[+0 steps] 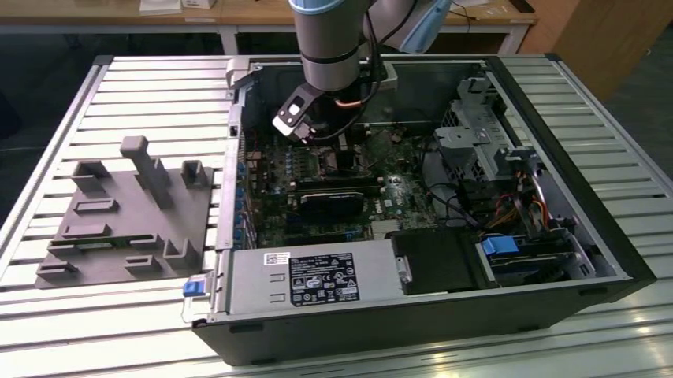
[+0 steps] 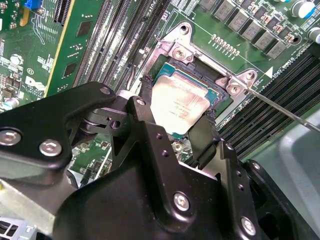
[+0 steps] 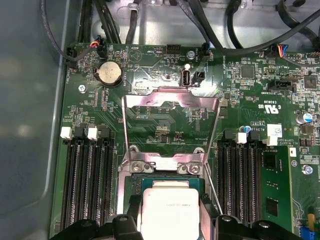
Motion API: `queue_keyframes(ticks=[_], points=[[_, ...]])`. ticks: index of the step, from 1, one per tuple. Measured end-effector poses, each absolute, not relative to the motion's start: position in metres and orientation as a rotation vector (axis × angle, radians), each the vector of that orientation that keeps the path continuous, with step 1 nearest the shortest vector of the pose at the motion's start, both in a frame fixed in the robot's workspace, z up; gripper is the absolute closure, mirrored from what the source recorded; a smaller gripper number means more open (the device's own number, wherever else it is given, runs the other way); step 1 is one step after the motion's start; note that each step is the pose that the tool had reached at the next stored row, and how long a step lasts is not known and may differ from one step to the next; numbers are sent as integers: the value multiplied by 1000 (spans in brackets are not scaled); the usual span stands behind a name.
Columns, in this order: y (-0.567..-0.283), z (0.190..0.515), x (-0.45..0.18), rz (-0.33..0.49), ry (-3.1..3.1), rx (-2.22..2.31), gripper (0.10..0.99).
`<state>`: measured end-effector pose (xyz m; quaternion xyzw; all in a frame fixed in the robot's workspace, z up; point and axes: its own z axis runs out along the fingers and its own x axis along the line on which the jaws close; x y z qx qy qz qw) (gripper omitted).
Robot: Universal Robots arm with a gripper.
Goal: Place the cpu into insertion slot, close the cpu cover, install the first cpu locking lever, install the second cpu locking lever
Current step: 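Place the cpu into insertion slot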
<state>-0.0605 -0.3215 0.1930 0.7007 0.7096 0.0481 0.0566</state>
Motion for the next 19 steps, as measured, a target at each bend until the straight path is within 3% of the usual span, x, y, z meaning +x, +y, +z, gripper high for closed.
queue_keyframes(ticks=[6,7,19], points=[[-322,193,-61,146,2152,2125,537],[-322,193,-61,146,2152,2125,475],[-321,194,-61,158,2156,2131,475]])
